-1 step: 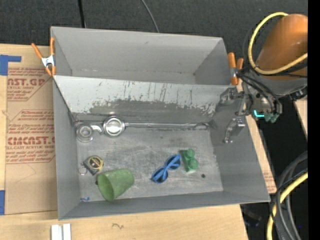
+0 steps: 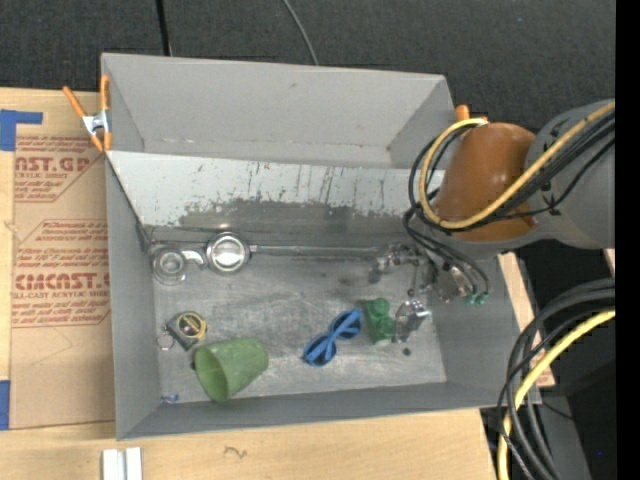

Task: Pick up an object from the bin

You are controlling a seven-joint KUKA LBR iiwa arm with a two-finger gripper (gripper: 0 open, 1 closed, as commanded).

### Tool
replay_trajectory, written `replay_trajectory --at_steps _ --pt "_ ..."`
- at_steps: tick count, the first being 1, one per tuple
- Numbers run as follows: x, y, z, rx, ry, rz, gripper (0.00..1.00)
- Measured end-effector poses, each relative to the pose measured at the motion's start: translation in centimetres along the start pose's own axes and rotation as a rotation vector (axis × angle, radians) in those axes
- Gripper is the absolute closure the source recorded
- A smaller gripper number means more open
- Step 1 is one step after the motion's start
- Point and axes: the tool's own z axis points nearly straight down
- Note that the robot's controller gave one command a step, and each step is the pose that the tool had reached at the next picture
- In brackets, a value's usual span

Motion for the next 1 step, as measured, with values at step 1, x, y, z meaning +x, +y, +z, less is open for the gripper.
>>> replay_trajectory --at_steps 1 --pt "4.79 1.81 4.30 0.005 -0.014 -0.028 0.00"
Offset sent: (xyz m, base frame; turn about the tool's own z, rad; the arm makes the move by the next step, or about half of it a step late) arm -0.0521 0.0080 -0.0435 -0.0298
